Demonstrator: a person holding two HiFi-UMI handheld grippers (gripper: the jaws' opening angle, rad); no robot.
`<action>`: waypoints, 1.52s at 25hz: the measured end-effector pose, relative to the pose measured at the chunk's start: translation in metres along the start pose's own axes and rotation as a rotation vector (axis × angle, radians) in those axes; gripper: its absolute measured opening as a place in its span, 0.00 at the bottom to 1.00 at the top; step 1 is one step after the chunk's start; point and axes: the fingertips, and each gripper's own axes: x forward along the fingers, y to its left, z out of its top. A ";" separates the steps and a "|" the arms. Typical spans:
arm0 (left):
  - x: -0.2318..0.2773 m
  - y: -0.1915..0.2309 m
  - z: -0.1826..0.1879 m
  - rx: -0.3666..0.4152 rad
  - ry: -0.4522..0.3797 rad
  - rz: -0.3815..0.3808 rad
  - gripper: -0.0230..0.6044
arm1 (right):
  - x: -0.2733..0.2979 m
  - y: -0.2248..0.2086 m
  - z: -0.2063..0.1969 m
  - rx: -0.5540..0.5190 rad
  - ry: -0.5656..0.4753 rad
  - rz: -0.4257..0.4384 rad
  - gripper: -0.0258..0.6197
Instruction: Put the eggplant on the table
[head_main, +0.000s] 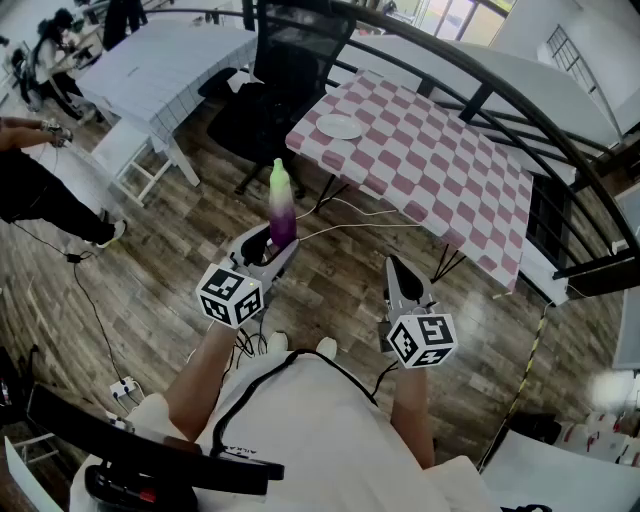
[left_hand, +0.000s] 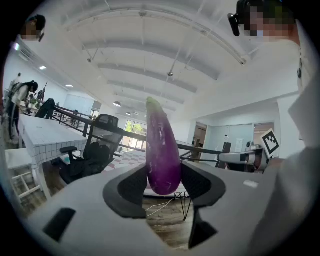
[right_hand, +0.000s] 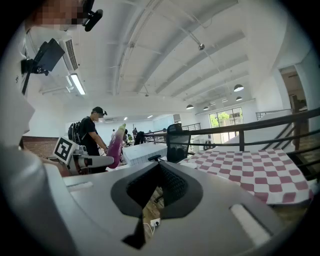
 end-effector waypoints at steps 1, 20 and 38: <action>0.000 0.000 -0.001 0.000 0.001 0.001 0.38 | 0.000 0.000 -0.001 0.003 0.000 0.002 0.05; 0.011 0.002 -0.007 -0.008 0.021 -0.015 0.39 | 0.005 -0.017 -0.007 0.077 0.007 0.021 0.05; 0.025 -0.017 -0.011 -0.005 0.017 0.009 0.39 | -0.005 -0.040 -0.010 0.103 0.003 0.048 0.05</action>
